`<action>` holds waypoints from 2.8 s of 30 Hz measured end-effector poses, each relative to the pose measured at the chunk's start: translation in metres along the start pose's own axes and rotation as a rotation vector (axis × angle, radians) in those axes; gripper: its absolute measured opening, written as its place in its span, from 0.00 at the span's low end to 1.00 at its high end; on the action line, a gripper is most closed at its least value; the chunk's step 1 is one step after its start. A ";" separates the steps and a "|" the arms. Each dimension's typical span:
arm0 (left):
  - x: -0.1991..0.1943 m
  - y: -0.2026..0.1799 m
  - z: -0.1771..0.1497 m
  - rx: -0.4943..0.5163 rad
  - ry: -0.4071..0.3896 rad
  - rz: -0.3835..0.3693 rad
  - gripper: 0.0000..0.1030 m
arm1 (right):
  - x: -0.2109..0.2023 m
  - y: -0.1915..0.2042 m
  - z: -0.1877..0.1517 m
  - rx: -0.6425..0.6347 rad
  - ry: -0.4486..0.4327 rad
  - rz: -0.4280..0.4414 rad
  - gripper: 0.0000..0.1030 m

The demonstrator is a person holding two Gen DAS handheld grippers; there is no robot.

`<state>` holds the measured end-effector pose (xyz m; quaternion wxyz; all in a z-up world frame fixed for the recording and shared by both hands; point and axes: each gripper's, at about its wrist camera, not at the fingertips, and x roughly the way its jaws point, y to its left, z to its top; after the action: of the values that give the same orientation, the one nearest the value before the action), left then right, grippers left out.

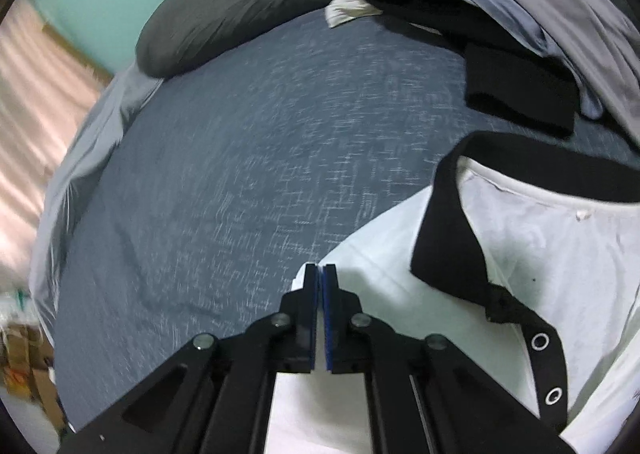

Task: Fold clothes

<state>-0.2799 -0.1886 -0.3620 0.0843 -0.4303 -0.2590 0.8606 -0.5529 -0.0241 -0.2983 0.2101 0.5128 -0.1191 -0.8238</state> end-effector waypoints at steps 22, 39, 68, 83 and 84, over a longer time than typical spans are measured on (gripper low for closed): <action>0.001 0.000 -0.007 -0.018 0.001 -0.004 0.05 | -0.009 -0.002 0.008 0.037 -0.013 0.051 0.06; -0.037 0.001 -0.006 -0.051 -0.037 0.016 0.42 | -0.126 -0.089 -0.072 0.136 -0.130 0.063 0.26; -0.050 -0.029 -0.027 0.028 -0.006 0.075 0.42 | -0.255 -0.228 -0.240 0.351 -0.237 -0.051 0.35; 0.000 -0.142 0.013 0.167 0.059 0.012 0.42 | -0.287 -0.290 -0.265 0.468 -0.299 -0.077 0.38; 0.006 -0.154 0.017 0.186 0.068 0.008 0.42 | -0.287 -0.292 -0.265 0.479 -0.304 -0.075 0.38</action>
<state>-0.3095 -0.0614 -0.2779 0.1293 -0.4506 -0.1731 0.8662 -0.2703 0.3739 -0.3084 0.0322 0.4223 -0.3214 -0.8470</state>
